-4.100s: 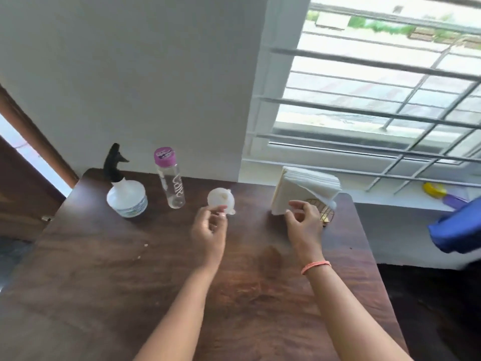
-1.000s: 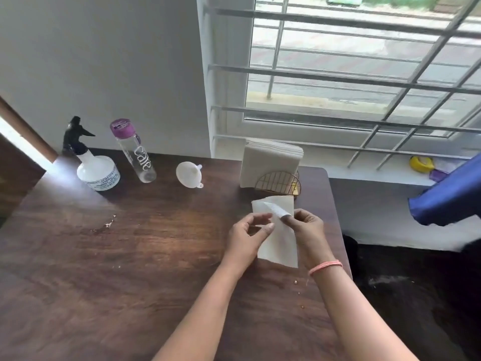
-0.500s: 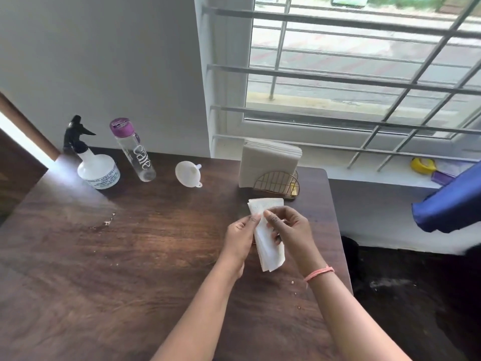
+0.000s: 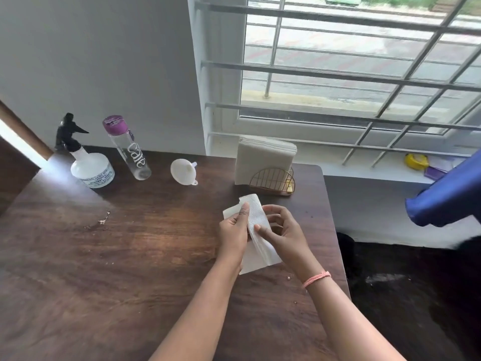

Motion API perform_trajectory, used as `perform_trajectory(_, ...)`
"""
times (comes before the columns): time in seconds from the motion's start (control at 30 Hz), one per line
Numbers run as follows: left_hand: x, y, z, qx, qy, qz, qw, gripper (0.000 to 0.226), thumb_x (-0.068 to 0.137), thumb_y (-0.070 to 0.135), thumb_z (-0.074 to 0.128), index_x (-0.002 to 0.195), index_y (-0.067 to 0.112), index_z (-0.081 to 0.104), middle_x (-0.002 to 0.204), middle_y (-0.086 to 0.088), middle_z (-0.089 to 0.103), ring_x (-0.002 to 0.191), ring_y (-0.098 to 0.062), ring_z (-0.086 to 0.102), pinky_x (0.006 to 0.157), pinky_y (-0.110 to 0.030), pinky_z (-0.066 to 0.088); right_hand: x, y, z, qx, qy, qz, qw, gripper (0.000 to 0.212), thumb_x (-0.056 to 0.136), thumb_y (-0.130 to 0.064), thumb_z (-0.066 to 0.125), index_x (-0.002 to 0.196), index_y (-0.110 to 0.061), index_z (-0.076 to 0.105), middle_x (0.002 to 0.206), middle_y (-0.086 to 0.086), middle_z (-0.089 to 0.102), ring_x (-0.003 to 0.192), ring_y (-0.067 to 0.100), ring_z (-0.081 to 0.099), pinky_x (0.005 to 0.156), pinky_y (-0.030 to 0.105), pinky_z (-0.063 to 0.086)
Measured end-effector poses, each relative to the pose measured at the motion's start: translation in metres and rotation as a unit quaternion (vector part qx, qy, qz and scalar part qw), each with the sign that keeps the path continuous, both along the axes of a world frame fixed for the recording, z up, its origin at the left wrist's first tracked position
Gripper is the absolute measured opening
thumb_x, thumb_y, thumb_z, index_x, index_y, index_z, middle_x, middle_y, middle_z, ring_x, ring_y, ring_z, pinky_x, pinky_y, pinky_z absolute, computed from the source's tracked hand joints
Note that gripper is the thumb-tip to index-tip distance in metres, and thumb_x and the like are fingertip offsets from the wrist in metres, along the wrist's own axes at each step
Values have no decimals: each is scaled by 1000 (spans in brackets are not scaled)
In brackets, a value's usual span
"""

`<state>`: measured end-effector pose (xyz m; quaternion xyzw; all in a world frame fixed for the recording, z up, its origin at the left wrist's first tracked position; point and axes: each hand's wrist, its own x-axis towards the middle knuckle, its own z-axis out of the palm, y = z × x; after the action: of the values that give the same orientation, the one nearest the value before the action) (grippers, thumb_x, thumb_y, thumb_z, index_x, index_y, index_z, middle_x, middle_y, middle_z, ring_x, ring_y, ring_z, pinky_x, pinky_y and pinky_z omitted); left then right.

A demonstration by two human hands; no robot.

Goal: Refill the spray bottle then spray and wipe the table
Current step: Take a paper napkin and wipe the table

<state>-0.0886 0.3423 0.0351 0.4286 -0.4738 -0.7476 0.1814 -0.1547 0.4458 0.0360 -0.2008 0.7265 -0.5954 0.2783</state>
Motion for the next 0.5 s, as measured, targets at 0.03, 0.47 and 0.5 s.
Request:
perform_trajectory(0.03, 0, 0, 1, 9, -1, -6, 1000, 38, 92, 42, 62, 72, 12, 72, 73, -7, 71, 68, -20, 67, 70, -38, 55, -1, 0, -2, 0, -1, -11, 1000, 32, 86, -15, 72, 112, -29, 60, 107, -6, 67, 97, 14, 64, 85, 30, 54)
perform_trajectory(0.47, 6, 0, 0, 38, 87, -43, 995, 12, 89, 18, 69, 89, 7, 73, 85, -15, 72, 78, -26, 67, 84, -42, 55, 2, -5, 7, -53, -136, -66, 987, 16, 100, -21, 51, 108, -18, 64, 102, 8, 69, 87, 18, 64, 76, 33, 53)
perform_trajectory(0.5, 6, 0, -1, 29, 88, -51, 994, 13, 87, 17, 72, 91, 5, 72, 86, -15, 71, 80, -27, 65, 84, -41, 54, 2, -6, 8, -63, -150, -62, 985, 18, 98, -28, 53, 108, -16, 64, 101, 8, 69, 87, 18, 65, 76, 34, 53)
